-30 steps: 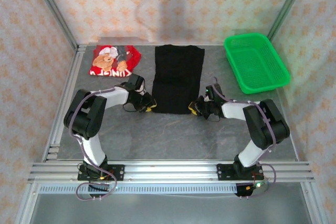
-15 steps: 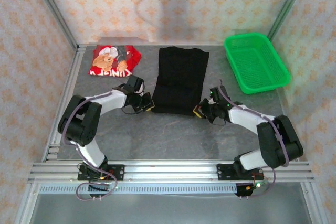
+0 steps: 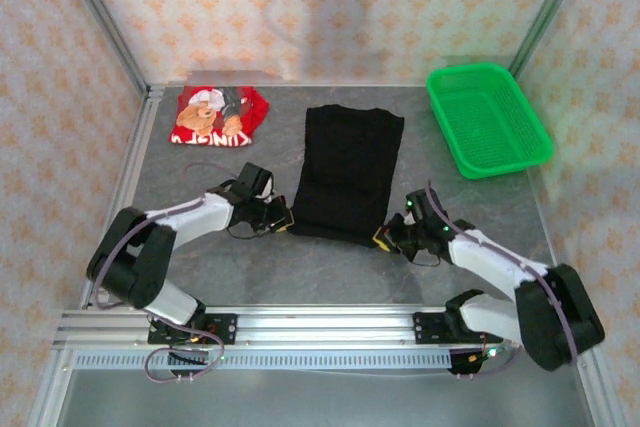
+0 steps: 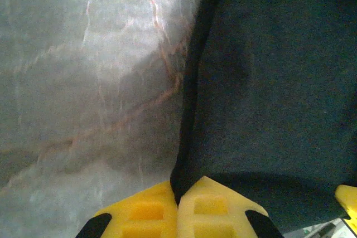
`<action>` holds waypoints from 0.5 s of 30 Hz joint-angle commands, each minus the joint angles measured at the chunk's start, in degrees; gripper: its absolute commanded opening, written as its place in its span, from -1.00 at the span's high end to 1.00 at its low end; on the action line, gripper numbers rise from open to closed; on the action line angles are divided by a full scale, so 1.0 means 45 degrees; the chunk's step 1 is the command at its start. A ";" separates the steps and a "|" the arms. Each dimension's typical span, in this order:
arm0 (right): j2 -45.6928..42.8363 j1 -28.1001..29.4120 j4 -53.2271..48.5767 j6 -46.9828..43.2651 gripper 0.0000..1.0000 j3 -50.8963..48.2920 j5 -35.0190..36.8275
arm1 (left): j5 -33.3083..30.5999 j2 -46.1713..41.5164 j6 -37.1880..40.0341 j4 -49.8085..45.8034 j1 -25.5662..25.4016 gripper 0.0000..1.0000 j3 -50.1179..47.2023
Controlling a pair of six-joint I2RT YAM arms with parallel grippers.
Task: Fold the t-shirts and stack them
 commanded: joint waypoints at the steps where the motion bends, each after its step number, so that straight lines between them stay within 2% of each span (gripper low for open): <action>1: -0.1444 0.0379 -0.2000 0.0917 1.00 -0.0649 0.1006 | -0.1379 -0.1468 -0.0290 -0.1183 0.0047 1.00 -0.0527; 6: -0.3430 0.1787 -0.2701 0.2469 1.00 -0.1177 0.1613 | -0.1444 -0.3390 -0.0480 -0.2201 -0.0205 1.00 -0.0995; 15: -0.5496 0.3632 -0.5286 0.3671 1.00 0.0533 0.2933 | -0.1273 -0.6821 -0.1135 -0.4213 -0.0298 1.00 -0.0824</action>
